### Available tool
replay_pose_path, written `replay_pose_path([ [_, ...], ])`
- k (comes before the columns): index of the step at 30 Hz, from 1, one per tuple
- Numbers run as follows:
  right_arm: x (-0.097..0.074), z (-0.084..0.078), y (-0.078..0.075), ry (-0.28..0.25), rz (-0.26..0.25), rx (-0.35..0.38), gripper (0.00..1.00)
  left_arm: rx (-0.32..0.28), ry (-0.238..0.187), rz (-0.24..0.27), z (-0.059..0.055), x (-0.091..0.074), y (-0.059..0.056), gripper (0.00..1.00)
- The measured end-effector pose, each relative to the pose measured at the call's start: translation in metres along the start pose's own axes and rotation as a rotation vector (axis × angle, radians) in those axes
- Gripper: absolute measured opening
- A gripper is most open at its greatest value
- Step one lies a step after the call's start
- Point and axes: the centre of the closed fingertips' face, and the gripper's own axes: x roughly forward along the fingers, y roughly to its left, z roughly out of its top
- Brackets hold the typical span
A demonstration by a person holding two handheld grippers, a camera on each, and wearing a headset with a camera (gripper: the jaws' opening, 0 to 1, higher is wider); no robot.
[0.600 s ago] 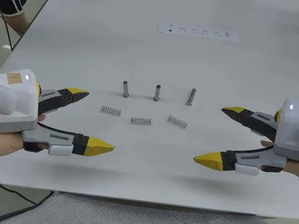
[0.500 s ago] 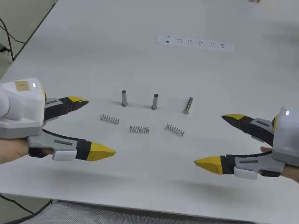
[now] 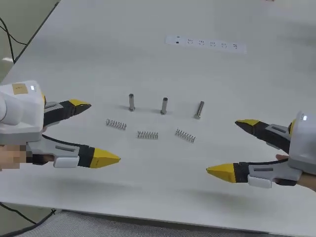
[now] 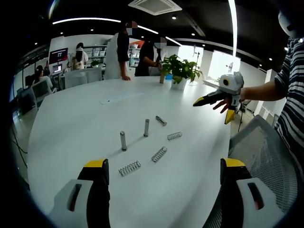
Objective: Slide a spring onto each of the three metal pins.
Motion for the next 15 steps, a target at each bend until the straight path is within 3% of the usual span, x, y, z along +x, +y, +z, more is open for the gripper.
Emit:
replay_pose_path([
  [15,-0.0001,0.0001,-0.0021,0.002,-0.004,0.003,0.92,-0.006,0.011,-0.005,-0.0014,0.0019,0.0020,0.97],
])
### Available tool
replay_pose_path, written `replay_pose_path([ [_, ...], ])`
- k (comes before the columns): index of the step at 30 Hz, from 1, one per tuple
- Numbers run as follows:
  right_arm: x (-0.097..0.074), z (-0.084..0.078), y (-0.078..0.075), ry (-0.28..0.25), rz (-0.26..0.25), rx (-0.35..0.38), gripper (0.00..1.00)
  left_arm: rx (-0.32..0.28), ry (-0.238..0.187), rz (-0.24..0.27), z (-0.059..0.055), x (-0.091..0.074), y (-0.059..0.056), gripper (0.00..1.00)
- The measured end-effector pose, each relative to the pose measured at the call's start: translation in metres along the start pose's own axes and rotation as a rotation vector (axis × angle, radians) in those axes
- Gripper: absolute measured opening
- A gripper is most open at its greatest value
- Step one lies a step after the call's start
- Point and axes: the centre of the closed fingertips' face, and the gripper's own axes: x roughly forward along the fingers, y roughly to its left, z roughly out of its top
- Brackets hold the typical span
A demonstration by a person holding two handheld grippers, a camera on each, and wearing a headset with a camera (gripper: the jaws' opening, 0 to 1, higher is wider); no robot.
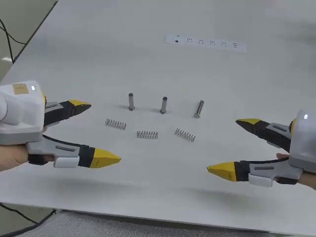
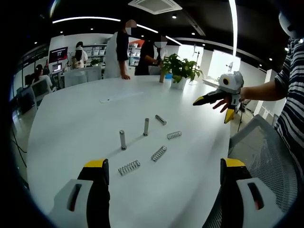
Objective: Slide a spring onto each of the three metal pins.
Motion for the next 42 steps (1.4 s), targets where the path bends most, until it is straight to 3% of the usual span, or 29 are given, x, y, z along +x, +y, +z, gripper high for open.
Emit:
replay_pose_path([
  [26,-0.0002,-0.0050,-0.0012,0.017,0.003,0.008,0.90,-0.005,0.015,-0.006,-0.0038,0.0025,-0.0038,0.95],
  [42,0.0010,-0.0040,-0.0061,0.021,-0.021,0.075,0.84,-0.021,0.018,-0.003,-0.0069,0.0021,-0.0020,0.93],
])
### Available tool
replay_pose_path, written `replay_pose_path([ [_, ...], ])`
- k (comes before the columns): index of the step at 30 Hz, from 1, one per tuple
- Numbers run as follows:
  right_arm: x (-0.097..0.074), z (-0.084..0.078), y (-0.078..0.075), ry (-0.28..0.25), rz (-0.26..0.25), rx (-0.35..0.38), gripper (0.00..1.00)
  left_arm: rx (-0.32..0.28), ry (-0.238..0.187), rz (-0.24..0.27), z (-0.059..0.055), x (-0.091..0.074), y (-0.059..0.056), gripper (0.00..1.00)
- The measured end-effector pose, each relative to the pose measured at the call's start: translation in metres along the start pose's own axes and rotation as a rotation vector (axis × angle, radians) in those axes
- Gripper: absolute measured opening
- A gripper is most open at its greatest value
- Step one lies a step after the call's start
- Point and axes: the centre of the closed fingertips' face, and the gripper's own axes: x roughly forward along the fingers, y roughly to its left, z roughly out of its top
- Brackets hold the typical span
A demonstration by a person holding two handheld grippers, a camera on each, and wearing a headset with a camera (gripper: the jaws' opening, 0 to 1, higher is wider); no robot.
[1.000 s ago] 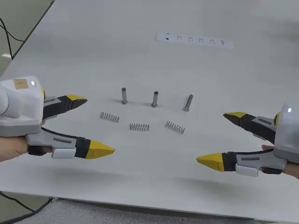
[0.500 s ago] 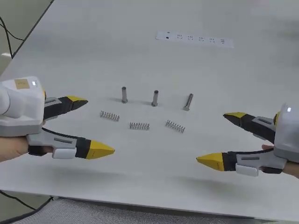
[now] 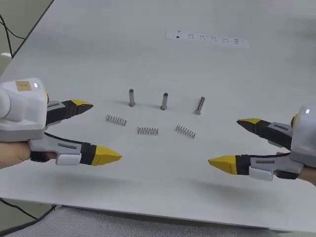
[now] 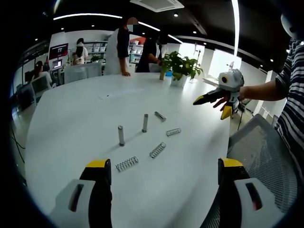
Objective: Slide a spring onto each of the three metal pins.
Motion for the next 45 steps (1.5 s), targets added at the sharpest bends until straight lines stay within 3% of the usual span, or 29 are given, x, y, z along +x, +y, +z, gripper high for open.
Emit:
replay_pose_path([
  [16,0.008,0.007,-0.009,0.020,-0.008,0.050,0.76,-0.007,-0.003,-0.003,-0.003,0.001,-0.001,0.92],
  [32,0.021,0.012,-0.022,0.056,0.002,0.052,0.75,0.058,-0.005,-0.014,0.000,0.006,0.002,0.91],
  [45,0.035,0.025,-0.041,0.053,-0.004,0.131,0.69,0.068,-0.003,-0.019,0.001,0.006,0.005,0.90],
])
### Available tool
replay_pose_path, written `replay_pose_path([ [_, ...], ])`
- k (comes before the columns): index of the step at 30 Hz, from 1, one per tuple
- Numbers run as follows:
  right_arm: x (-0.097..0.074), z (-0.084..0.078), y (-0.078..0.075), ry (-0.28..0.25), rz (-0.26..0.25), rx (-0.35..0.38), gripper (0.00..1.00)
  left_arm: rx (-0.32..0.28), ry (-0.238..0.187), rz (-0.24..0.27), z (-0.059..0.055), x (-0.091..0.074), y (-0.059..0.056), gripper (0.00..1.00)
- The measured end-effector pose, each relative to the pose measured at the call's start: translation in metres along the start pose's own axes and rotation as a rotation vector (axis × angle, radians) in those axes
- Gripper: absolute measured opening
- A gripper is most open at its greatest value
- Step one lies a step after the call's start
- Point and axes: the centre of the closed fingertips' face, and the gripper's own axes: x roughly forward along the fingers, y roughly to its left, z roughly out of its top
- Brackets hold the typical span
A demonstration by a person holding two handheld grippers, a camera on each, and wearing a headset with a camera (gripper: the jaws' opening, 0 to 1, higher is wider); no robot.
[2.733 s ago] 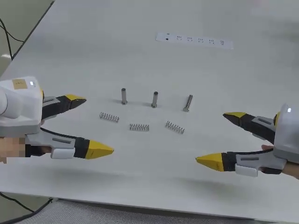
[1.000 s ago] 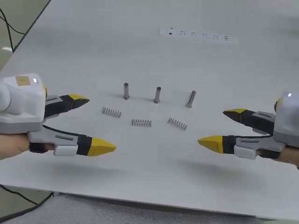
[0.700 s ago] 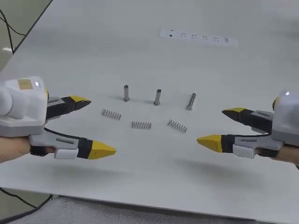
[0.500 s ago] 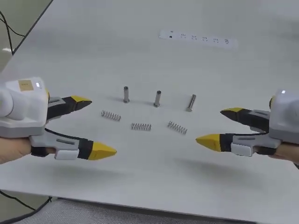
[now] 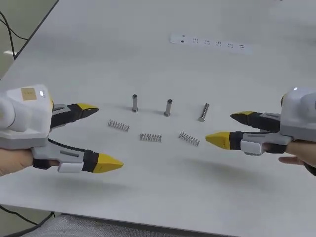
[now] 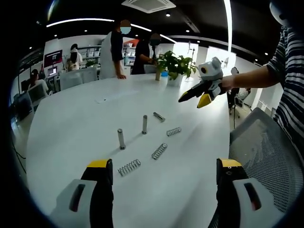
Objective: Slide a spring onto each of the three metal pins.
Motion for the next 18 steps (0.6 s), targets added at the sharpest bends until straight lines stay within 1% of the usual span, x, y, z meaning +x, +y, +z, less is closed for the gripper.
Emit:
replay_pose_path([
  [6,0.008,0.005,-0.011,0.016,-0.021,0.025,0.67,-0.006,0.009,-0.002,-0.002,0.000,0.000,0.89],
  [18,0.025,0.014,-0.024,0.024,-0.036,0.073,0.65,-0.016,0.007,-0.001,-0.005,-0.001,0.003,0.88],
])
